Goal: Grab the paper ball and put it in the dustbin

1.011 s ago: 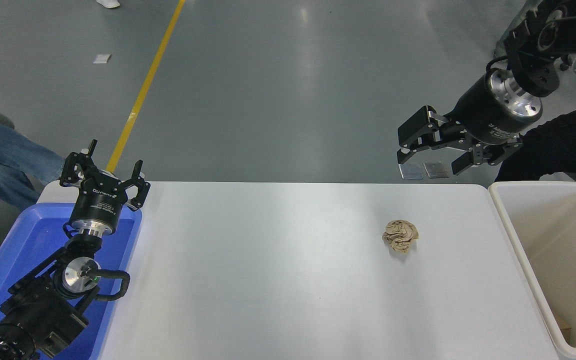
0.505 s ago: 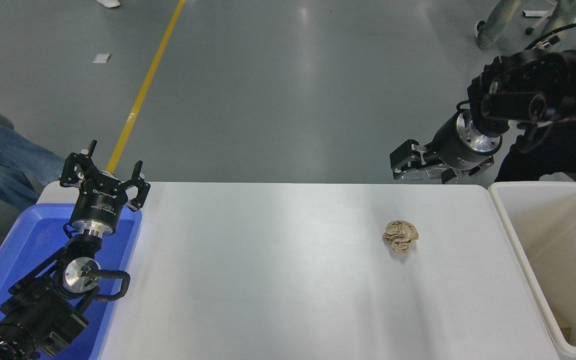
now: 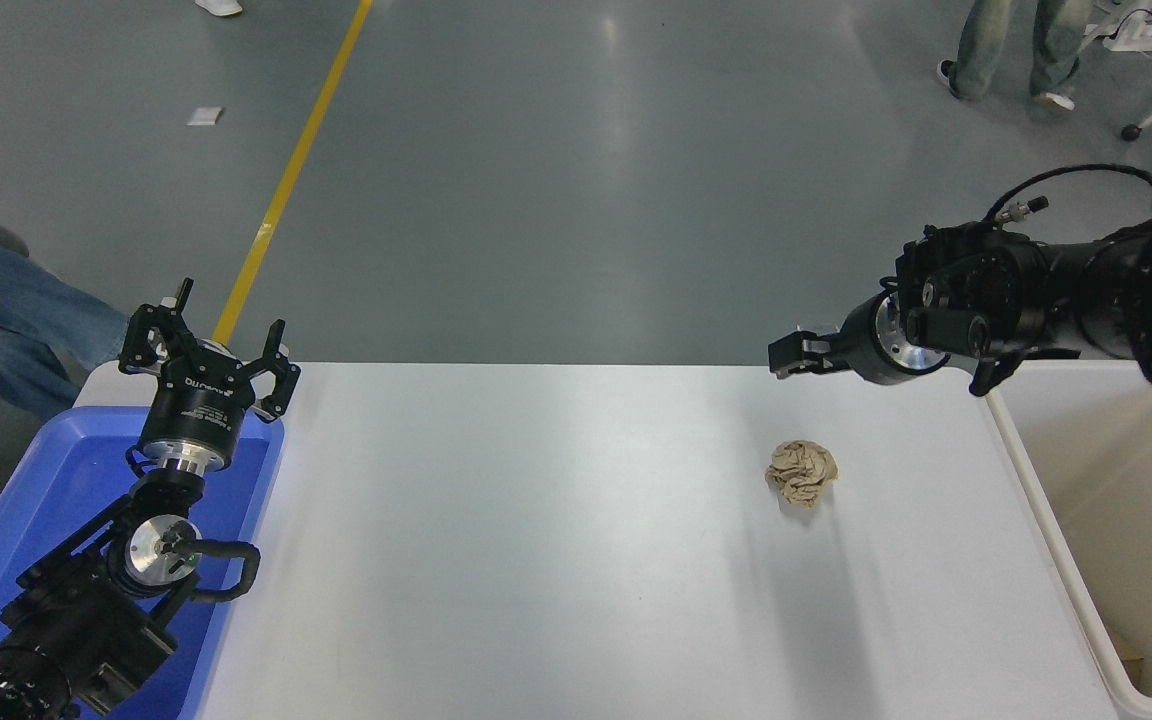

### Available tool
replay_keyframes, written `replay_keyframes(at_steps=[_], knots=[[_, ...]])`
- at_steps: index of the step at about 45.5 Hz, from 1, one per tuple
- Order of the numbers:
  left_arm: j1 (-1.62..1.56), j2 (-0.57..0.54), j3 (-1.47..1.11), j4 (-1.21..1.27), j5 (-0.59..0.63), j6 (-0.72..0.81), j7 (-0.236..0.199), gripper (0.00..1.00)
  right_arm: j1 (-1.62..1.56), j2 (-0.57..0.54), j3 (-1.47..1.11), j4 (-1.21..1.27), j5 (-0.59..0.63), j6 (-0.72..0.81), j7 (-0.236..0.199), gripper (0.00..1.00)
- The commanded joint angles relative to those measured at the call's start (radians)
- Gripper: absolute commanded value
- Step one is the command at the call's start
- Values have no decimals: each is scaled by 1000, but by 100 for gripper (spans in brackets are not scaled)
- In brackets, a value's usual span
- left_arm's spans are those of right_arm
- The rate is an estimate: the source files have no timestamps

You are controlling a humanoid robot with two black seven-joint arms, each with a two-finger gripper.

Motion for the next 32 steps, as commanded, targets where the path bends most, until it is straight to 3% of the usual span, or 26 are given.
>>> replay_keyframes(at_steps=[1, 32], knots=[[0, 0, 0, 0, 0, 0, 0, 98, -146, 8, 7, -80, 10, -127, 0, 100], [-1, 0, 0, 0, 0, 0, 0, 98, -356, 28, 148, -222, 15, -165, 0, 100]])
